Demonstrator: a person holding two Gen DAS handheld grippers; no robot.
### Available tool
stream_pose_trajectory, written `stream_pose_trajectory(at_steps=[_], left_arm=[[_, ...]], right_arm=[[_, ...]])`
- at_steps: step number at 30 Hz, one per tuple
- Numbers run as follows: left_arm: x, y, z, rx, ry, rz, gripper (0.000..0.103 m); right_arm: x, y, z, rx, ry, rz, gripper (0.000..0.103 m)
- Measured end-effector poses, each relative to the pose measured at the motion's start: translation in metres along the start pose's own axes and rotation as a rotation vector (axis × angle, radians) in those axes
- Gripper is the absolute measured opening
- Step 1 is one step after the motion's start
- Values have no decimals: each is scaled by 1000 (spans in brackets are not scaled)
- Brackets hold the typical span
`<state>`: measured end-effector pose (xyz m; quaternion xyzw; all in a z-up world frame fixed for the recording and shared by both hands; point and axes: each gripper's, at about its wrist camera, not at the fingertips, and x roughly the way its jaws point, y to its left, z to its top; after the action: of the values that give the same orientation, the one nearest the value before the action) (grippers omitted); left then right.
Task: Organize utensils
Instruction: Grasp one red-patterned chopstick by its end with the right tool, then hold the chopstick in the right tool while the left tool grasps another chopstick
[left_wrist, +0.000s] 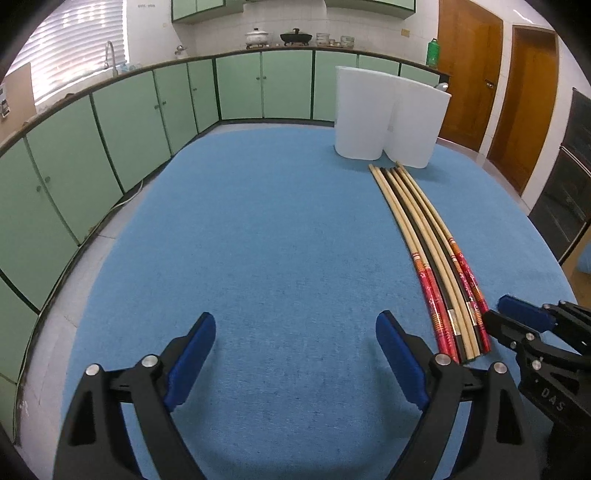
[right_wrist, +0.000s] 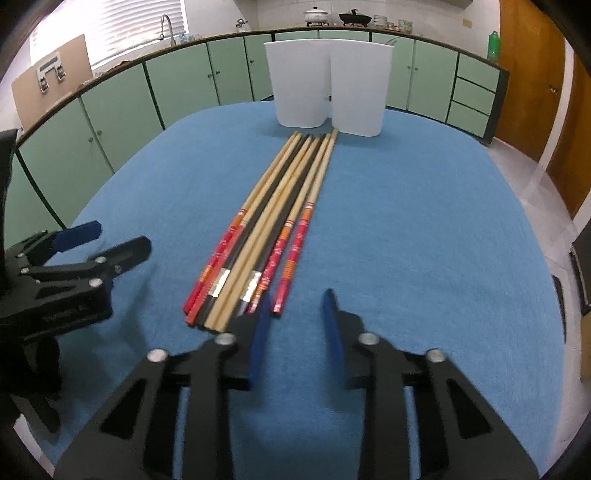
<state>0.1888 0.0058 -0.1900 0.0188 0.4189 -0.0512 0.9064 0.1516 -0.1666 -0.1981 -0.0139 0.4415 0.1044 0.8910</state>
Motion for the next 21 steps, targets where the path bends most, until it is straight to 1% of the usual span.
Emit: stream_pose_trajectory(at_steps=[2,3,7,9,13,16,21], left_arm=[[0,-2,0,2,2,-3,87],[0,-2,0,4,3,-8,87],[-2,-6,-1,14,11,-28,87],[-3,-9,-3,24,16,-45,87],[-7,-17,-11,50,37,-80,87],[-10,-26,-17,75,57,-91,87],[-14,-38,-20,105,61,-103,88]], right_arm=[[1,1,0,-2,2,1,9],[1,2,1,-3,2,2,7],[-1,-2,0,8,1,10,6],[-4,-5,-3,13,-3,-8,6],[-11,-25,-9,44,-6,-38,5],[-13,-36,-12,58,-8,-49,5],[-12,-42,-13,79,-11,-39,5]])
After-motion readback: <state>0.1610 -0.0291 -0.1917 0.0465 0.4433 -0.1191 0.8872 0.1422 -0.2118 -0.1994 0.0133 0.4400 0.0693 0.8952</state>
